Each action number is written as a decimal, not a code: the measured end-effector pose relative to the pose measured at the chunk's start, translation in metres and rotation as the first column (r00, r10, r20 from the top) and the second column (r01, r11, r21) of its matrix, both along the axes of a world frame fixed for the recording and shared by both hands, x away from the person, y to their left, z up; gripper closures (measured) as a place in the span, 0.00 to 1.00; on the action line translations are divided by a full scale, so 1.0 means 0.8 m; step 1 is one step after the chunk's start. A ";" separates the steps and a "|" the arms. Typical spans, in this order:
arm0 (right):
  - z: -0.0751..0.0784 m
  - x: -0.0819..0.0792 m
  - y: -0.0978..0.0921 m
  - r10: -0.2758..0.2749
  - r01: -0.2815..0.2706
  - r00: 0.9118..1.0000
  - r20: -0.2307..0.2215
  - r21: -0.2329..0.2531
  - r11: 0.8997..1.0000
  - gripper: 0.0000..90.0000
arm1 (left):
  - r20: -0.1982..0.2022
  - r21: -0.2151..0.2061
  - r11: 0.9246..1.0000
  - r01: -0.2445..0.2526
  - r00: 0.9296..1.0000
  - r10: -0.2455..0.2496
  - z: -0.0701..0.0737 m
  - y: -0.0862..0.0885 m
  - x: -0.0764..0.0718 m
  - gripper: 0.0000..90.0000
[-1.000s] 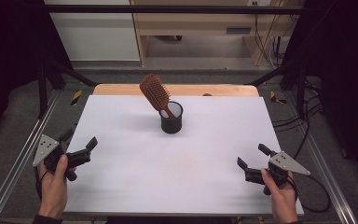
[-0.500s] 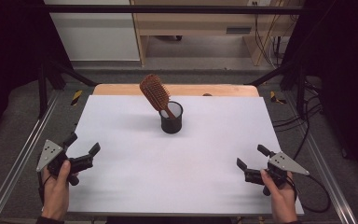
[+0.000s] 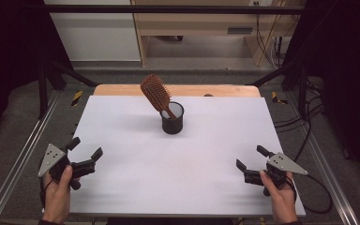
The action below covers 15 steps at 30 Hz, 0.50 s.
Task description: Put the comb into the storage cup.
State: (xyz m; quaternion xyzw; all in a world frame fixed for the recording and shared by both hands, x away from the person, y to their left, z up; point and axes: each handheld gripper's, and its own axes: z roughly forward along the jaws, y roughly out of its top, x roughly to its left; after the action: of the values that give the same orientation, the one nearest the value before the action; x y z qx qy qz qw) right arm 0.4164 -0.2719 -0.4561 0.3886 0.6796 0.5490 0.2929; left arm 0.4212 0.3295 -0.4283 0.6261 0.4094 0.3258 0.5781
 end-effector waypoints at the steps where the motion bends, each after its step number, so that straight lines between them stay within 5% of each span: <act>1: 0.000 0.000 0.001 0.001 -0.001 1.000 -0.002 -0.001 1.000 0.04 | -0.001 -0.001 1.000 -0.001 1.000 0.001 0.000 0.000 0.000 0.02; 15: -0.002 0.003 0.005 0.017 -0.017 1.000 -0.003 -0.003 1.000 0.03 | -0.003 -0.012 1.000 0.000 1.000 0.000 -0.004 0.002 -0.008 0.02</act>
State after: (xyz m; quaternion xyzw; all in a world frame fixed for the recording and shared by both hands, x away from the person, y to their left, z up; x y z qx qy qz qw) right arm 0.4185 -0.2678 -0.4578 0.3832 0.6841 0.5498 0.2880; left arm 0.4147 0.3311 -0.4315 0.6233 0.4121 0.3224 0.5811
